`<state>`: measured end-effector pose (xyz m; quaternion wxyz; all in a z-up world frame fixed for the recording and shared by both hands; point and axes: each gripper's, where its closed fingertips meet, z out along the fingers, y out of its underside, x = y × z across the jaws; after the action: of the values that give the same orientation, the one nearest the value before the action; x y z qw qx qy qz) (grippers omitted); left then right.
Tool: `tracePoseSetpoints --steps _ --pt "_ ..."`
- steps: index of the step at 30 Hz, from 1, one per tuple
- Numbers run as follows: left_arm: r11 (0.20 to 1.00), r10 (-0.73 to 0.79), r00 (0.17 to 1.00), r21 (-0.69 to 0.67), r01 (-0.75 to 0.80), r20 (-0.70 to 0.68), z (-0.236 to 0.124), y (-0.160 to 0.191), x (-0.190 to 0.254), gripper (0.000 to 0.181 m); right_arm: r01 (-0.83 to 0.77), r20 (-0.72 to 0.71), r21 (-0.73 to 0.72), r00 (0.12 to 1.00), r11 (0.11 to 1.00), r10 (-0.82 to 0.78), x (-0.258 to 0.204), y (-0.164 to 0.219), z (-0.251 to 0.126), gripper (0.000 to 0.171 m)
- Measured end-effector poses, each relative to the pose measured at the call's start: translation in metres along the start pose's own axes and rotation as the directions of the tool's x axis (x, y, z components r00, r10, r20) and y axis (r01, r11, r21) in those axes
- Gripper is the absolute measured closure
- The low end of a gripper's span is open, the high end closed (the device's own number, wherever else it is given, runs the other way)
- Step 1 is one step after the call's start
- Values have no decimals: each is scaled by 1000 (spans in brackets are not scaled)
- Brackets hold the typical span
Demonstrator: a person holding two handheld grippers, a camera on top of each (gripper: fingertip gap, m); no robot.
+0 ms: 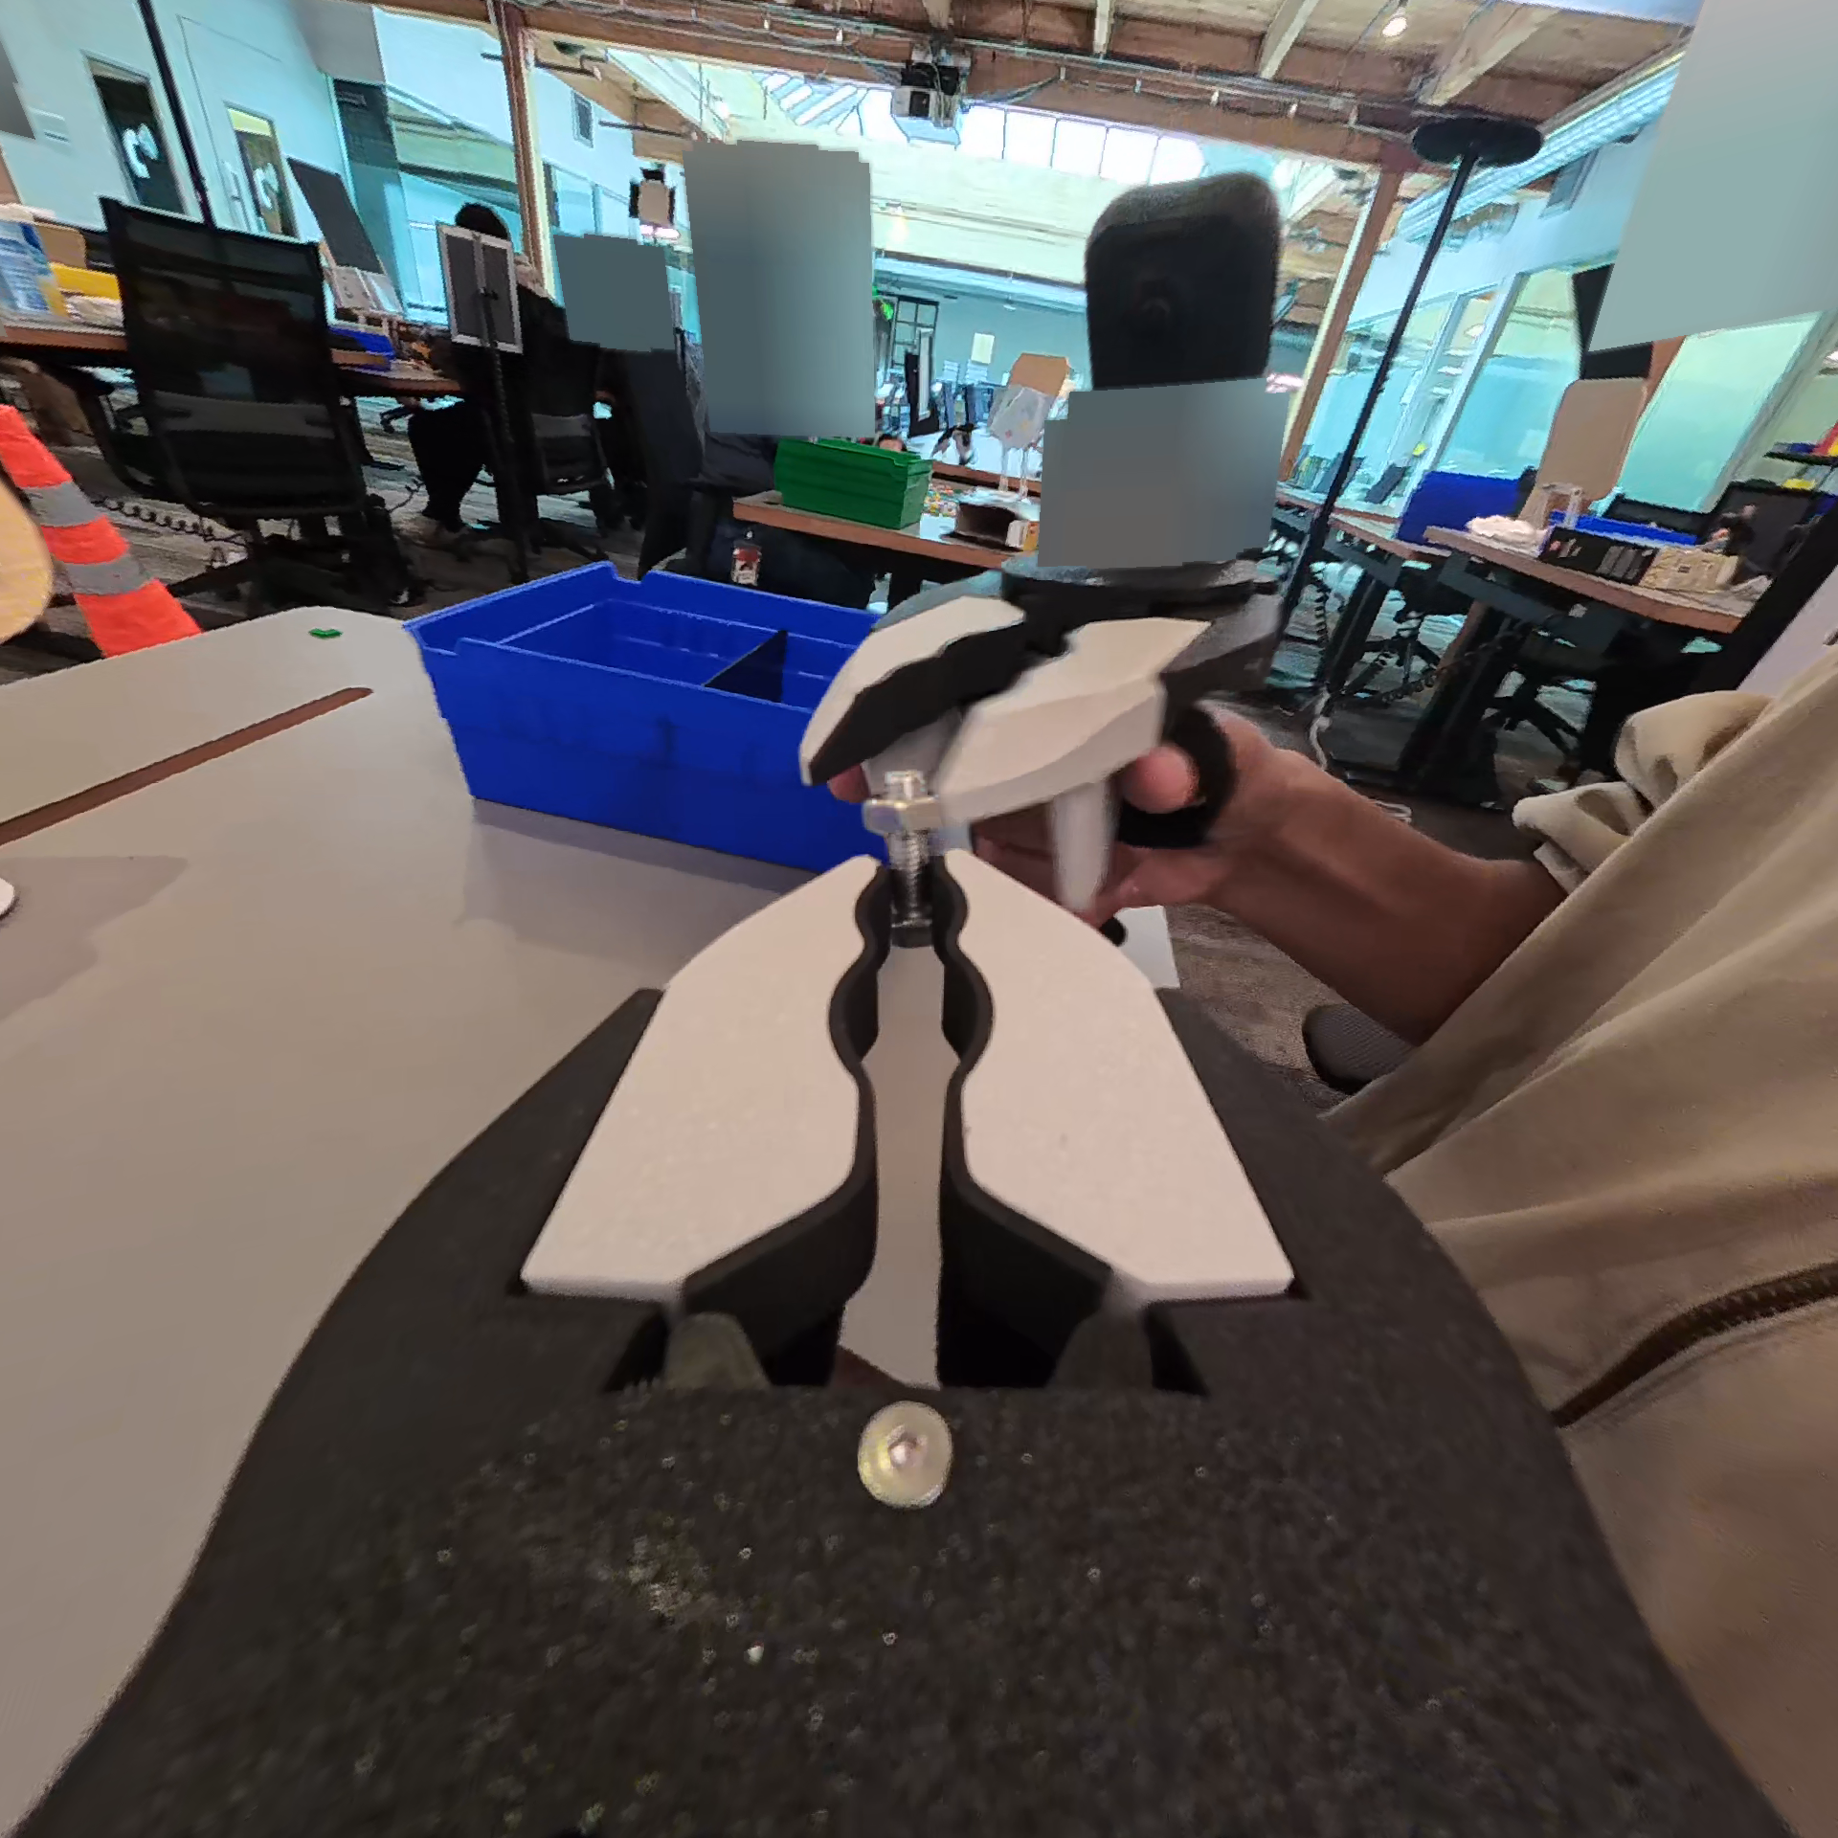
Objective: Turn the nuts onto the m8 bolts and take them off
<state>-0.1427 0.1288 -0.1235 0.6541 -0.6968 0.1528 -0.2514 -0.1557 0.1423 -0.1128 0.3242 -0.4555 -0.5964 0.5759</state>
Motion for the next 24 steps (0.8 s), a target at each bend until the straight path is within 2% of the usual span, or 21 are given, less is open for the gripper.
tracePoseSetpoints --steps 1,6,14,16,20,24 --pt "1000 -13 1000 12 13 -24 -2 -3 2 174 10 -35 -1 999 1000 -10 6 1 -4 154" --pt "1000 -19 1000 4 19 11 -6 0 -6 174 1 27 27 1000 1000 -2 -5 -8 -9 142" --pt "999 -34 999 -4 34 -16 2 2 1 174 -13 32 8 999 1000 13 -2 0 2 140" --pt "999 -47 998 22 48 -41 -2 -2 4 174 0 -28 -1 1000 1000 0 10 3 -5 151" --pt "999 -50 999 11 51 -13 -5 0 -3 174 -14 21 29 1000 999 13 3 -4 -12 144" --pt "999 -53 998 -2 53 -25 1 3 -1 174 16 47 11 999 1000 -16 -10 -5 1 142"
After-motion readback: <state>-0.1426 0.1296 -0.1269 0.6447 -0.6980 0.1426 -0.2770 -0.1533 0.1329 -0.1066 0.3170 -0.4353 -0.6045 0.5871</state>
